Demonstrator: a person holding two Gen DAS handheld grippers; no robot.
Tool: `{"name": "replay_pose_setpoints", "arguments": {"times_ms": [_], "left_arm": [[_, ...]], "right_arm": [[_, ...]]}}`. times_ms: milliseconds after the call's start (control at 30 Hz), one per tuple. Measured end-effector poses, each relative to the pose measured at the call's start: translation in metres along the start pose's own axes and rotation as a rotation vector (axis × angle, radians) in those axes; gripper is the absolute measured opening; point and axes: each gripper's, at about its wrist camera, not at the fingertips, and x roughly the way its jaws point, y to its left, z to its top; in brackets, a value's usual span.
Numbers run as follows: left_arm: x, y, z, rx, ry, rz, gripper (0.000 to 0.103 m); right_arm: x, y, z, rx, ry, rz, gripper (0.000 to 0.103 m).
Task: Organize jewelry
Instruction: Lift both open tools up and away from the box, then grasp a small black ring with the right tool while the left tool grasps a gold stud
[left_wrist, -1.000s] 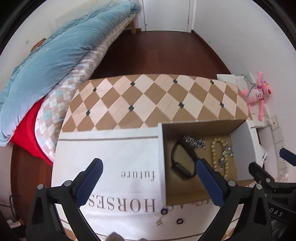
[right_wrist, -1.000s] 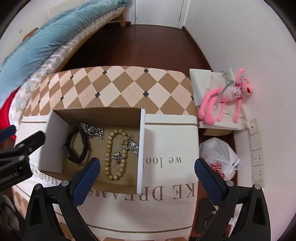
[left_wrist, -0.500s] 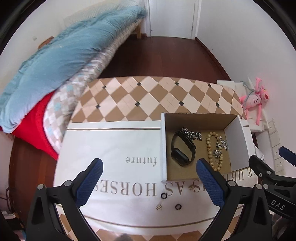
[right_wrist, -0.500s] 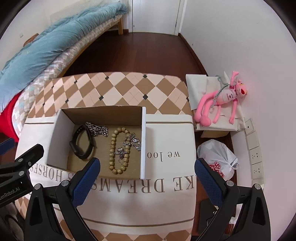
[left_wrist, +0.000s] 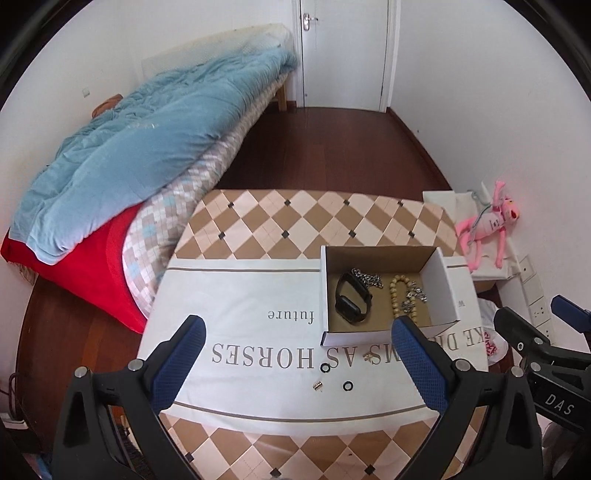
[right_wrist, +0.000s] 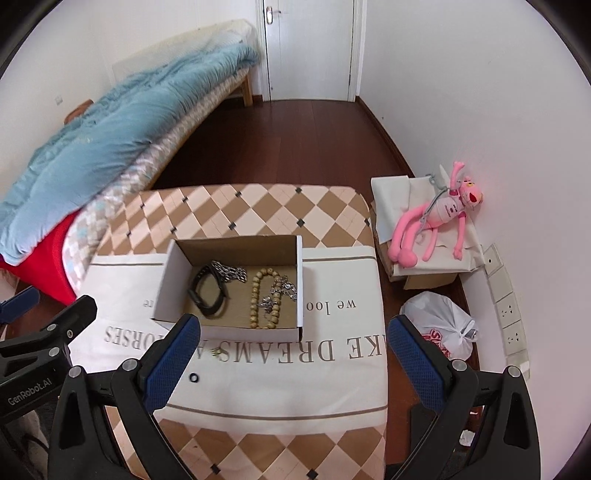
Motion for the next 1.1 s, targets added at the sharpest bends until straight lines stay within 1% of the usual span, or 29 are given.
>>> {"name": "replay_pose_setpoints", "arguments": {"times_ms": [167, 333, 433, 533, 600, 667, 700, 733, 833, 900, 933, 967, 1100], "left_arm": [[-0.023, 0.001, -0.001, 0.004, -0.025, -0.011, 0.103], [-0.033, 0.001, -0.006, 0.002, -0.022, -0.015, 0.103], [-0.031, 0.001, -0.009, -0.002, -0.022, 0.029, 0.103], [-0.017, 0.007, -0.016, -0.023, 0.001, 0.039, 0.103], [-0.004, 0.013, -0.021, -0.038, 0.028, 0.041, 0.103], [0.016, 0.02, -0.031, -0.046, 0.06, 0.074, 0.103], [0.025, 0.024, -0.036, -0.047, 0.075, 0.083, 0.103], [0.039, 0.03, -0.044, -0.047, 0.097, 0.109, 0.103], [0.072, 0.044, -0.066, -0.043, 0.164, 0.159, 0.103], [0.091, 0.053, -0.08, -0.034, 0.212, 0.184, 0.103], [0.1, 0.058, -0.086, -0.032, 0.234, 0.202, 0.103], [0.107, 0.062, -0.092, -0.03, 0.253, 0.216, 0.103], [0.125, 0.077, -0.109, -0.027, 0.303, 0.237, 0.103]], "right_arm": [[-0.021, -0.001, -0.002, 0.012, -0.02, 0.012, 0.103], [-0.034, -0.001, -0.005, 0.012, -0.027, 0.013, 0.103], [-0.036, -0.001, -0.007, 0.012, -0.023, 0.014, 0.103], [-0.027, 0.001, -0.013, 0.014, -0.001, 0.027, 0.103], [-0.017, 0.002, -0.019, 0.015, 0.021, 0.046, 0.103], [0.0, 0.005, -0.027, 0.02, 0.055, 0.053, 0.103], [0.011, 0.008, -0.033, 0.025, 0.079, 0.07, 0.103], [0.023, 0.01, -0.04, 0.036, 0.097, 0.089, 0.103], [0.057, 0.024, -0.059, 0.042, 0.146, 0.136, 0.102], [0.083, 0.041, -0.072, 0.026, 0.191, 0.175, 0.087], [0.094, 0.048, -0.076, 0.016, 0.209, 0.179, 0.076], [0.105, 0.057, -0.081, 0.006, 0.228, 0.195, 0.072], [0.134, 0.086, -0.095, -0.039, 0.249, 0.214, 0.072]]}}
